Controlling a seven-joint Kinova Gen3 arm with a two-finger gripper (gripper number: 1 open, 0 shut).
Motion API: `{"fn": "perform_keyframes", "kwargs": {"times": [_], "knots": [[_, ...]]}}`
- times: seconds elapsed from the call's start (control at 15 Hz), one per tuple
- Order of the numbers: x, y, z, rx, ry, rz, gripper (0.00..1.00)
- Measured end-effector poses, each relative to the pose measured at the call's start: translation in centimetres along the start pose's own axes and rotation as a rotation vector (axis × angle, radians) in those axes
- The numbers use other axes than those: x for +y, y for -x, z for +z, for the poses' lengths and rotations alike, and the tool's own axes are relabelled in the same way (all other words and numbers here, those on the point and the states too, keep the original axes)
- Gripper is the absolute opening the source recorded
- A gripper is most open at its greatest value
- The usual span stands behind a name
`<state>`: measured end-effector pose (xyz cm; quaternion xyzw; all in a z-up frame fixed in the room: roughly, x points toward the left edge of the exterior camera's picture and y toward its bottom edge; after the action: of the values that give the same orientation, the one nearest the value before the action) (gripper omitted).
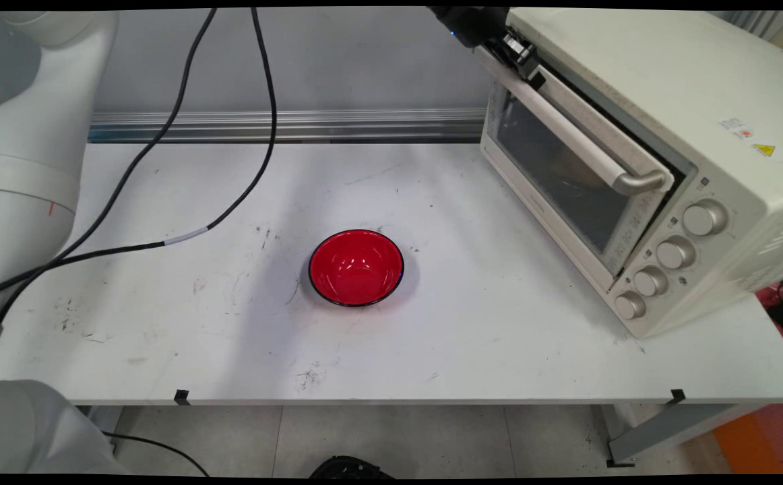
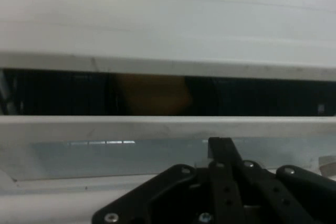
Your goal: Open the oven
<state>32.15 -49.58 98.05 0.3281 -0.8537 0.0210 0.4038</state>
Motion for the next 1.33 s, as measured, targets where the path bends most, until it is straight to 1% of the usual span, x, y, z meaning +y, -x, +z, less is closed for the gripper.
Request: {"fn": "perform_keyframes", "kwargs": {"times": [0.67, 1.33], "knots": [[-0.1, 2.1, -0.9, -0.035, 0.000, 0.033, 0.00], [-0.5, 6.2, -1.4, -0.097, 0.001, 0.056, 0.00]]}}
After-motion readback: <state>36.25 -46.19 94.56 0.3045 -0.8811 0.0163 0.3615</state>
